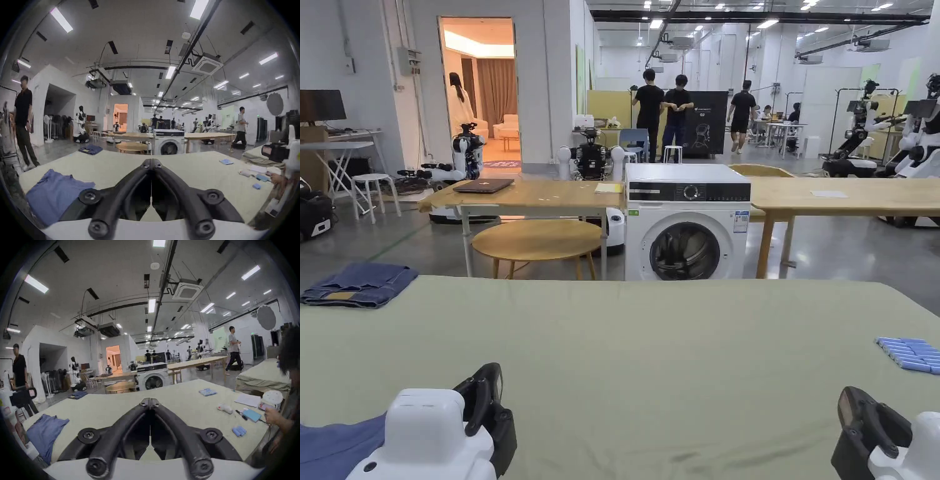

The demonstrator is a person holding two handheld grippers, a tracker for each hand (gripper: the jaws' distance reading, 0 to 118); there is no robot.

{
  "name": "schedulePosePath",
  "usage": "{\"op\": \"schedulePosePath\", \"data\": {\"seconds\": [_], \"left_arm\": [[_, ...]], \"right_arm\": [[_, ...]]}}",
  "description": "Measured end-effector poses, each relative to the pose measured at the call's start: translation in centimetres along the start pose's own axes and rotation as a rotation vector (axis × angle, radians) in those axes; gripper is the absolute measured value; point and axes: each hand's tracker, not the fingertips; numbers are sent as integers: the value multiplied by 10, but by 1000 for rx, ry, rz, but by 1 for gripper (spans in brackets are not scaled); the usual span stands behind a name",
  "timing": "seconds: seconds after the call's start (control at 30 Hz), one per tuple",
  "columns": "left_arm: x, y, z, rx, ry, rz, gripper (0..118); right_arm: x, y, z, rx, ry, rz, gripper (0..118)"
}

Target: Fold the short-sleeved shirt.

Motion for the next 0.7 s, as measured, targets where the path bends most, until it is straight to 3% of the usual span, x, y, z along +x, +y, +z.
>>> {"op": "schedulePosePath", "data": {"seconds": [0.23,0.33,0.47,0.7], "left_arm": [[1,0,-4,17,-46,-6,0],[-15,-5,6,10,1,-21,0],[-61,-13,38,-8,179,-71,0],[-165,-14,127,-63,568,-26,0]], "right_arm": [[4,-9,-1,-59,-17,37,0],[-8,-17,-6,-92,24,64,0],[-52,-33,-20,-133,152,74,0],[-170,-58,-36,-185,478,105,0]]}}
